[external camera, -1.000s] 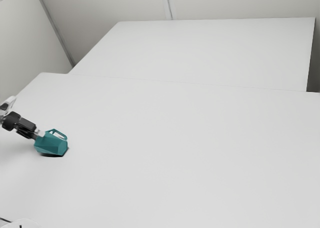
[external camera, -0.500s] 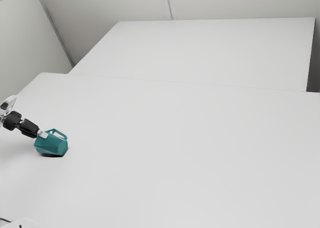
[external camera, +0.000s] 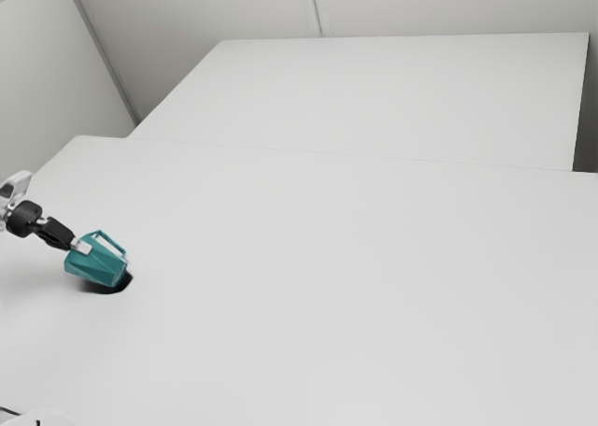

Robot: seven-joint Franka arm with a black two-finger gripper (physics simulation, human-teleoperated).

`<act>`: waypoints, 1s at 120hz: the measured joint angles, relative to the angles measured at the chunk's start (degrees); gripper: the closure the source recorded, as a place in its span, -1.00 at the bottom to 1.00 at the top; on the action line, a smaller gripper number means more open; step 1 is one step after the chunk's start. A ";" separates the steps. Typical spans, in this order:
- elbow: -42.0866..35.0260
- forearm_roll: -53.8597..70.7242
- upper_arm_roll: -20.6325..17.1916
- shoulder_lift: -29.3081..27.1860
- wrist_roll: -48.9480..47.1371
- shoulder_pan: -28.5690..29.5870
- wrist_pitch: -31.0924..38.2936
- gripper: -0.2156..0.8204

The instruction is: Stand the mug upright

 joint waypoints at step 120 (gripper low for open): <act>-32.79 16.39 -35.95 -36.27 -18.46 -0.60 38.47 0.93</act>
